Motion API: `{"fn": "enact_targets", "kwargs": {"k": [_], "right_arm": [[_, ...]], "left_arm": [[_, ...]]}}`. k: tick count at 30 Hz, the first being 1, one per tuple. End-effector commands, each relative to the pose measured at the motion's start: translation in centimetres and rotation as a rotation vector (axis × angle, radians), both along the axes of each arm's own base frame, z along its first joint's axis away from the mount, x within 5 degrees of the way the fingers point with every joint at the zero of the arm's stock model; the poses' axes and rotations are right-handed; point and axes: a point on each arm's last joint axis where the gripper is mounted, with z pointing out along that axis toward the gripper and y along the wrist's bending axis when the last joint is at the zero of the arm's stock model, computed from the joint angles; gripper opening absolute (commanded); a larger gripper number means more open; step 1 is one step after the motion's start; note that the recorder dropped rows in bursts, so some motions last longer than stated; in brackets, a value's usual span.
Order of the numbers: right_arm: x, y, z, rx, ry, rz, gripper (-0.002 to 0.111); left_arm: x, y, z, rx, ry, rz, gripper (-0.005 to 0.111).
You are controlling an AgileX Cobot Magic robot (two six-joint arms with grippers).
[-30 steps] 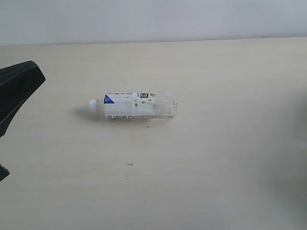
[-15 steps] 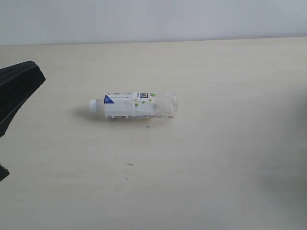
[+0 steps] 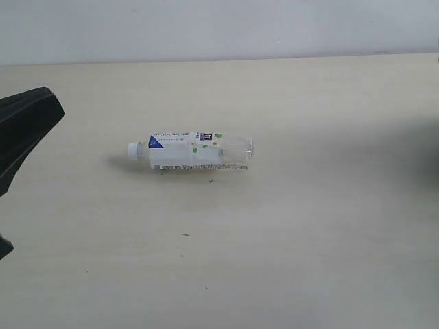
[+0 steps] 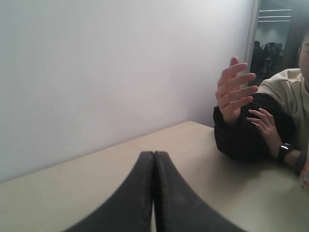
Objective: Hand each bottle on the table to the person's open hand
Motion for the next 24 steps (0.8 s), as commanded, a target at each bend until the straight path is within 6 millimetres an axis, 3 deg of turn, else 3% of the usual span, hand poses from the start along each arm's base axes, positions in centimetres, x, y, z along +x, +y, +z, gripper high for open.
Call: {"fn": "enact_targets", "kwargs": {"k": [1, 16, 24], "right_arm": [[0.0, 0.0, -0.1, 0.001, -0.003, 0.000, 0.000], [0.0, 0.0, -0.1, 0.001, -0.003, 0.000, 0.000], [0.0, 0.0, -0.1, 0.001, -0.003, 0.000, 0.000]], "left_arm": [[0.0, -0.1, -0.2, 0.010, 0.007, -0.005, 0.001], [0.0, -0.1, -0.2, 0.010, 0.001, -0.004, 0.001], [0.3, 0.3, 1.6, 0.000, -0.241, 0.076, 0.001]]}}
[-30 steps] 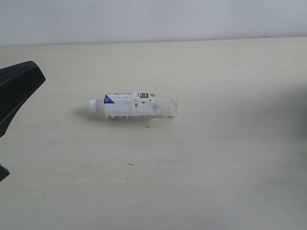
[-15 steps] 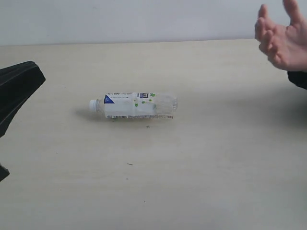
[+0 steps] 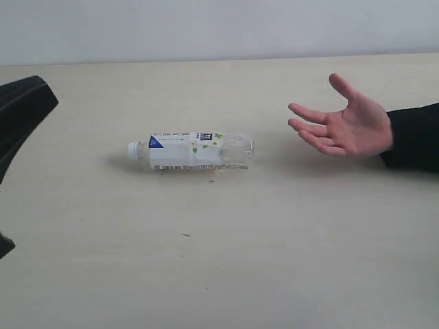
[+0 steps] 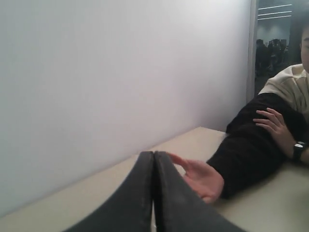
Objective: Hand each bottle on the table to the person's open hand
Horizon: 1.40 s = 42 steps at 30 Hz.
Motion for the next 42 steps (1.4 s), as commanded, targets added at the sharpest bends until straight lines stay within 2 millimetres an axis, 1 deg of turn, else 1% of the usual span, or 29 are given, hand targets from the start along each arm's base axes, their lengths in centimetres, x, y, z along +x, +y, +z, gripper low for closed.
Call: {"fn": "enact_targets", "kwargs": {"k": [1, 4, 8, 9, 10, 12, 13, 14, 17, 18, 19, 20, 21, 23, 27, 29, 33, 36, 37, 40, 41, 42], "right_arm": [[0.0, 0.0, -0.1, 0.001, -0.003, 0.000, 0.000], [0.0, 0.0, -0.1, 0.001, -0.003, 0.000, 0.000], [0.0, 0.0, -0.1, 0.001, -0.003, 0.000, 0.000], [0.0, 0.0, -0.1, 0.001, -0.003, 0.000, 0.000], [0.0, 0.0, -0.1, 0.001, -0.004, 0.000, 0.000], [0.0, 0.0, -0.1, -0.001, -0.004, -0.001, 0.000], [0.0, 0.0, -0.1, -0.001, -0.004, -0.001, 0.000], [0.0, 0.0, -0.1, -0.001, -0.004, -0.001, 0.000], [0.0, 0.0, -0.1, -0.001, -0.004, -0.001, 0.000], [0.0, 0.0, -0.1, -0.001, -0.004, -0.001, 0.000], [0.0, 0.0, -0.1, -0.001, -0.004, -0.001, 0.000], [0.0, 0.0, -0.1, -0.001, -0.004, -0.001, 0.000], [0.0, 0.0, -0.1, -0.001, -0.004, -0.001, 0.000], [0.0, 0.0, -0.1, -0.001, -0.004, -0.001, 0.000], [0.0, 0.0, -0.1, 0.001, -0.004, 0.000, 0.000], [0.0, 0.0, -0.1, 0.001, -0.004, 0.000, 0.000], [0.0, 0.0, -0.1, 0.001, -0.004, 0.000, 0.000], [0.0, 0.0, -0.1, 0.001, -0.004, 0.000, 0.000], [0.0, 0.0, -0.1, 0.001, -0.004, 0.000, 0.000], [0.0, 0.0, -0.1, 0.001, -0.004, 0.000, 0.000], [0.0, 0.0, -0.1, 0.001, -0.004, 0.000, 0.000], [0.0, 0.0, -0.1, 0.001, -0.004, 0.000, 0.000]], "left_arm": [[0.6, 0.2, 1.8, -0.060, -0.148, 0.084, 0.001], [2.3, 0.1, 3.6, 0.001, -0.231, 0.223, 0.001], [5.9, -0.8, 6.3, 0.066, -0.245, 0.409, 0.001], [6.8, -0.9, 6.7, 0.107, -0.241, 0.453, 0.001], [8.2, -1.4, 7.3, 0.209, -0.246, 0.491, 0.001], [10.3, -1.5, 7.8, 0.374, -0.197, 0.547, 0.001], [11.8, -1.6, 8.0, 0.431, -0.111, 0.571, 0.001], [12.8, -1.6, 8.2, 0.515, -0.087, 0.590, 0.001], [15.8, -1.3, 8.2, 0.672, 0.083, 0.659, 0.001], [16.6, -1.2, 8.6, 0.618, 0.146, 0.708, 0.000], [17.4, -0.9, 8.5, 0.605, 0.204, 0.788, 0.000], [17.9, -0.8, 8.7, 0.595, 0.228, 0.831, 0.000], [18.4, -0.8, 8.6, 0.604, 0.238, 0.861, 0.000], [19.0, -1.2, 8.4, 0.617, 0.239, 0.865, 0.000], [19.4, -1.9, 8.1, 0.642, 0.202, 0.809, 0.000], [19.4, -2.2, 8.0, 0.620, 0.203, 0.782, 0.000], [19.3, -2.8, 8.3, 0.407, 0.279, 0.704, 0.000], [19.0, -4.3, 8.7, 0.245, 0.325, 0.505, 0.000], [18.8, -4.9, 8.8, 0.219, 0.326, 0.404, 0.000], [17.8, -7.0, 8.8, 0.229, 0.267, 0.028, 0.000], [17.5, -7.4, 8.6, 0.251, 0.247, -0.079, 0.000], [17.4, -7.5, 8.4, 0.274, 0.237, -0.145, 0.000]]}}
